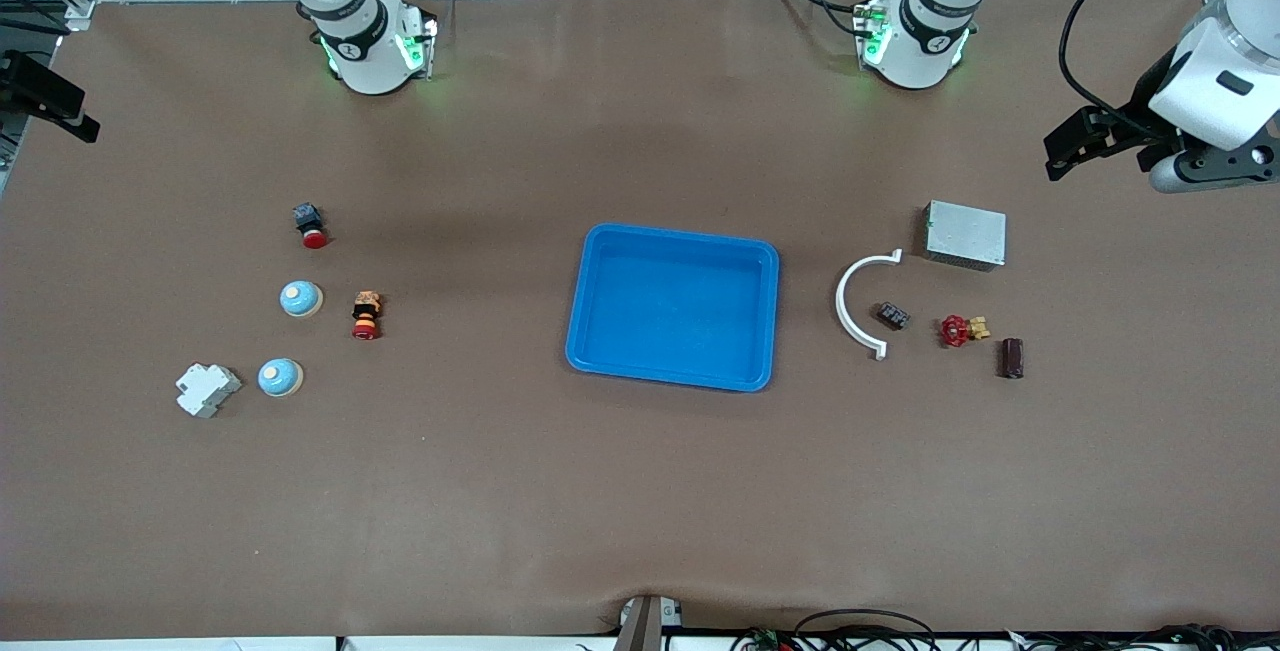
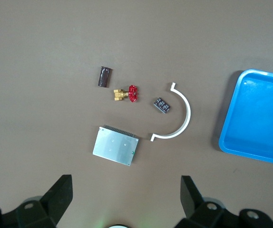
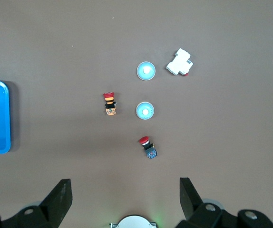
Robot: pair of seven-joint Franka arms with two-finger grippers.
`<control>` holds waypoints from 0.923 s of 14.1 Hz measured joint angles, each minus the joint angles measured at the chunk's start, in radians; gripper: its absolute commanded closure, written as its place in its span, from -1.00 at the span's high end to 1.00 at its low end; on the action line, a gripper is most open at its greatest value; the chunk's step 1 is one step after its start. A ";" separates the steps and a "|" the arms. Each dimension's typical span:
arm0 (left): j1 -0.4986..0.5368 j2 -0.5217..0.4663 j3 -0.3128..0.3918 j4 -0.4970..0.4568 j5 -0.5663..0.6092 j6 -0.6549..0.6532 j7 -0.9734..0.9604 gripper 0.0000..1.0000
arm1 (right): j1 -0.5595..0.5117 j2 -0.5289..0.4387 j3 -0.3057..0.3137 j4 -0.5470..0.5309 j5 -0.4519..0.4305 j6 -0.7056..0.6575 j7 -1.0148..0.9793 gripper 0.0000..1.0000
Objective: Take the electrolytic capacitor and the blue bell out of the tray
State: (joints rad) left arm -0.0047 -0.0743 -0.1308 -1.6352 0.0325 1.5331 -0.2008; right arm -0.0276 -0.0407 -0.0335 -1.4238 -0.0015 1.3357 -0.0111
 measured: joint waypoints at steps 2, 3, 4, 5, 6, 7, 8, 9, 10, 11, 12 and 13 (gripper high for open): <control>0.000 0.000 0.000 0.004 0.000 0.000 0.004 1.00 | 0.000 0.000 0.004 0.000 0.000 -0.012 0.007 1.00; 0.000 0.000 0.000 0.006 0.000 0.000 0.005 1.00 | 0.000 0.000 0.005 0.000 0.000 -0.013 0.009 1.00; 0.001 0.000 0.000 0.008 0.000 0.000 0.005 1.00 | 0.000 0.000 0.005 0.000 0.000 -0.014 0.009 1.00; 0.002 0.000 0.000 0.009 0.000 0.000 0.005 1.00 | 0.000 0.000 0.005 0.000 0.000 -0.014 0.009 1.00; 0.002 0.000 0.000 0.010 0.000 0.000 0.005 1.00 | 0.000 0.000 0.005 0.000 0.000 -0.014 0.010 1.00; 0.002 0.000 0.001 0.012 0.000 0.000 0.005 1.00 | 0.000 0.000 0.005 0.000 0.000 -0.014 0.010 1.00; 0.003 0.000 0.001 0.015 0.000 0.000 0.005 1.00 | 0.000 0.000 0.005 0.000 0.000 -0.014 0.010 1.00; 0.003 0.000 0.001 0.017 0.000 0.000 0.005 1.00 | 0.000 0.000 0.006 0.000 0.000 -0.014 0.011 1.00; 0.003 0.001 0.001 0.017 0.000 0.000 0.006 1.00 | 0.000 0.000 0.007 0.000 0.000 -0.014 0.012 1.00; 0.003 0.001 0.001 0.018 0.000 0.000 0.006 1.00 | 0.000 0.000 0.008 0.000 0.000 -0.014 0.013 1.00; 0.003 0.001 0.001 0.018 0.000 0.000 0.006 1.00 | 0.000 0.000 0.009 0.000 0.000 -0.014 0.014 1.00; 0.003 0.001 0.001 0.018 0.000 0.000 0.006 1.00 | 0.000 0.000 0.010 0.000 0.000 -0.014 0.016 1.00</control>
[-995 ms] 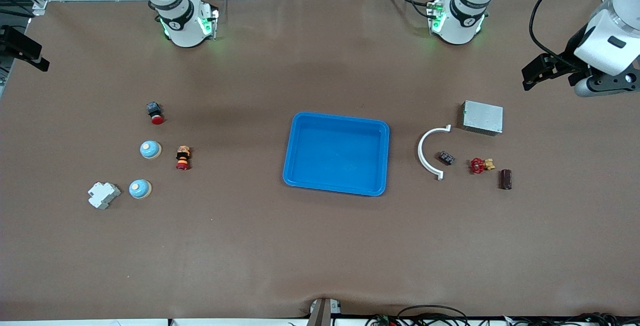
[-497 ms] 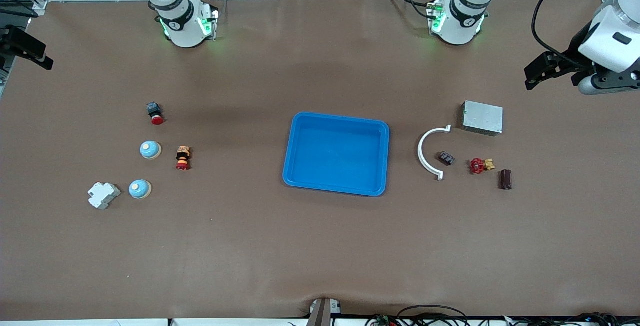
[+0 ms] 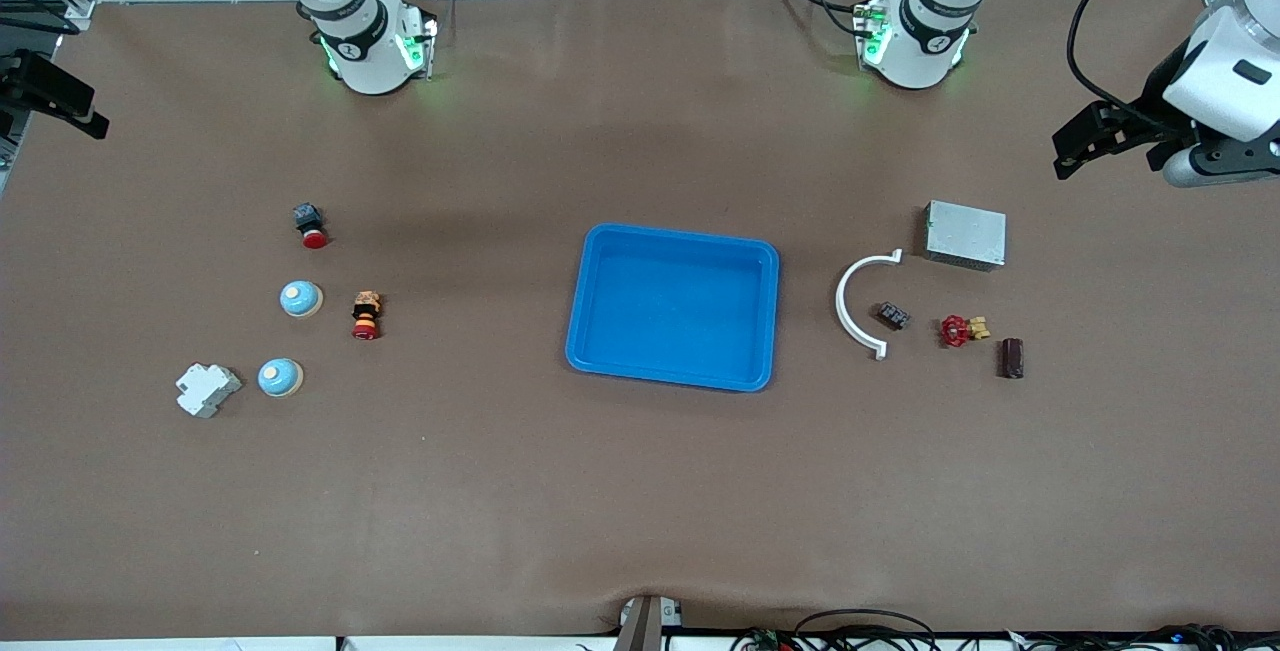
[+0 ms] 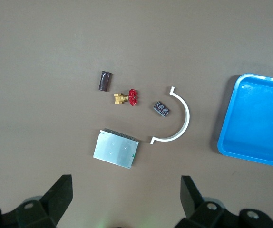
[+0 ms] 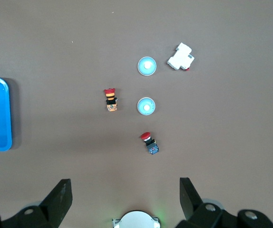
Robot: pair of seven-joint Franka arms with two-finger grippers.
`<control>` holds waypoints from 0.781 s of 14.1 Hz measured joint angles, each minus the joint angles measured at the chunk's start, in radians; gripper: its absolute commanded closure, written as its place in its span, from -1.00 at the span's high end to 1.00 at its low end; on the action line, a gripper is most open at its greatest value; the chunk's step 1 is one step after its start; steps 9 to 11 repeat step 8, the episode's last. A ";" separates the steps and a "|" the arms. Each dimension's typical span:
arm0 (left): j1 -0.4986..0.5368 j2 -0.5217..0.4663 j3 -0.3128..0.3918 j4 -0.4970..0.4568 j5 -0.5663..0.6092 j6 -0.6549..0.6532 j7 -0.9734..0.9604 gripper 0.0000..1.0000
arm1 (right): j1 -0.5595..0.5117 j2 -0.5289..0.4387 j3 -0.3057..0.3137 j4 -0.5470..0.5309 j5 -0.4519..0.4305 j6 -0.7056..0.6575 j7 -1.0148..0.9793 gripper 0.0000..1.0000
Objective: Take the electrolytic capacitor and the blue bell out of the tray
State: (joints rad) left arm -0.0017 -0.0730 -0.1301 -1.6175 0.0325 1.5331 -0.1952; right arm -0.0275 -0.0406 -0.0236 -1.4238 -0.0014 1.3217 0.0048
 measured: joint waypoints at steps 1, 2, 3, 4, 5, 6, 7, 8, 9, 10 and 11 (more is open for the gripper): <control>0.000 0.000 0.000 0.000 0.000 0.000 0.000 1.00 | 0.000 0.000 0.000 0.000 0.000 0.000 0.001 1.00; 0.000 0.000 0.000 0.000 0.000 0.000 0.003 1.00 | 0.000 0.000 0.001 0.000 0.000 0.000 0.002 1.00; 0.000 0.001 0.000 0.000 0.000 -0.001 0.023 1.00 | 0.000 0.000 0.001 0.000 0.000 0.000 0.002 1.00; 0.000 0.001 0.000 0.000 0.000 -0.003 0.054 1.00 | 0.000 0.001 0.001 0.000 0.000 0.000 0.002 1.00; 0.000 0.002 0.000 0.000 0.000 -0.004 0.071 1.00 | 0.000 0.002 0.001 0.000 0.000 0.000 0.002 1.00; 0.000 0.002 0.000 0.000 0.000 -0.004 0.080 1.00 | 0.000 0.003 0.001 0.000 0.000 0.000 0.003 1.00; 0.000 0.002 0.000 0.000 0.000 -0.004 0.083 1.00 | 0.000 0.004 0.001 0.000 0.000 0.000 0.003 1.00; 0.000 0.002 0.000 0.000 0.000 -0.005 0.084 1.00 | 0.000 0.005 0.001 0.000 0.000 0.000 0.003 1.00; 0.000 0.002 0.000 0.000 0.000 -0.005 0.084 1.00 | 0.000 0.005 0.001 0.000 0.000 0.000 0.003 1.00; 0.000 0.002 0.000 0.000 0.000 -0.005 0.084 1.00 | 0.000 0.005 0.001 0.000 0.000 0.000 0.003 1.00; 0.000 0.002 0.000 0.000 0.000 -0.005 0.084 1.00 | 0.000 0.005 0.001 0.000 0.000 0.000 0.003 1.00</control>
